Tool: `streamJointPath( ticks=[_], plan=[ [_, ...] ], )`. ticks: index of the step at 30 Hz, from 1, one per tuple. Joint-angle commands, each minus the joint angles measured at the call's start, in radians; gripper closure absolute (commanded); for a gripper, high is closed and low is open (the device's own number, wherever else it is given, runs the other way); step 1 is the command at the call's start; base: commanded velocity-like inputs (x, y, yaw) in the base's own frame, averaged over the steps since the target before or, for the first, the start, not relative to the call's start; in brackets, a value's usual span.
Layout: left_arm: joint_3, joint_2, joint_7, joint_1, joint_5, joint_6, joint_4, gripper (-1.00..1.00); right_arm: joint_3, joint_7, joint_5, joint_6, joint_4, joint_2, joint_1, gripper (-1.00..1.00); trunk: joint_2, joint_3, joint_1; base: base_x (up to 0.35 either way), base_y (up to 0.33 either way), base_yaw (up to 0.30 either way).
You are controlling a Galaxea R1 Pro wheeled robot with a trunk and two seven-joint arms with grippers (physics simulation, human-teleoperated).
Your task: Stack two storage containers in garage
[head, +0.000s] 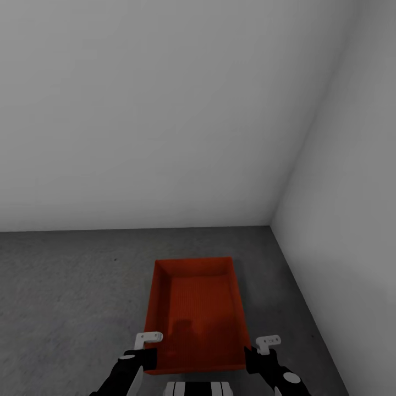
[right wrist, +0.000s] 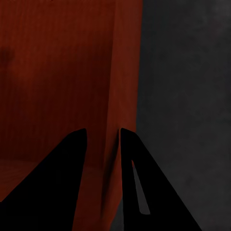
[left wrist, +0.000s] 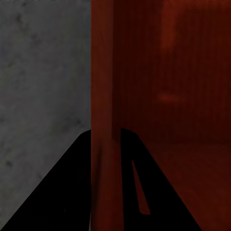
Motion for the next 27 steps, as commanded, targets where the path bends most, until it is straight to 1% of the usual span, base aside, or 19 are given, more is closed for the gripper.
streamJointPath(
  ticks=[1, 13, 14, 27],
  plan=[
    [0.017, 0.051, 0.009, 0.000, -0.018, 0.007, 0.011, 1.00, 0.024, 0.012, 0.002, -0.001, -0.005, -0.001, 0.001, 1.00, 0.000, -0.001, 0.000, 0.000, 0.000, 0.000],
    [0.018, 0.050, 0.010, 0.000, -0.017, 0.008, 0.010, 1.00, 0.025, 0.012, 0.002, -0.002, -0.005, -0.001, 0.001, 1.00, 0.000, -0.001, 0.000, 0.000, 0.000, 0.000],
    [0.017, 0.050, 0.010, 0.000, -0.017, 0.008, 0.010, -1.00, 0.025, 0.012, 0.003, -0.002, -0.005, -0.001, 0.001, -1.00, 0.000, -0.001, 0.000, 0.000, 0.000, 0.000],
    [0.017, 0.048, 0.009, 0.000, -0.017, 0.007, 0.010, -1.00, 0.023, 0.012, -0.003, -0.027, -0.005, -0.001, 0.001, -1.00, 0.000, -0.001, 0.000, 0.000, 0.000, 0.000]
  ],
)
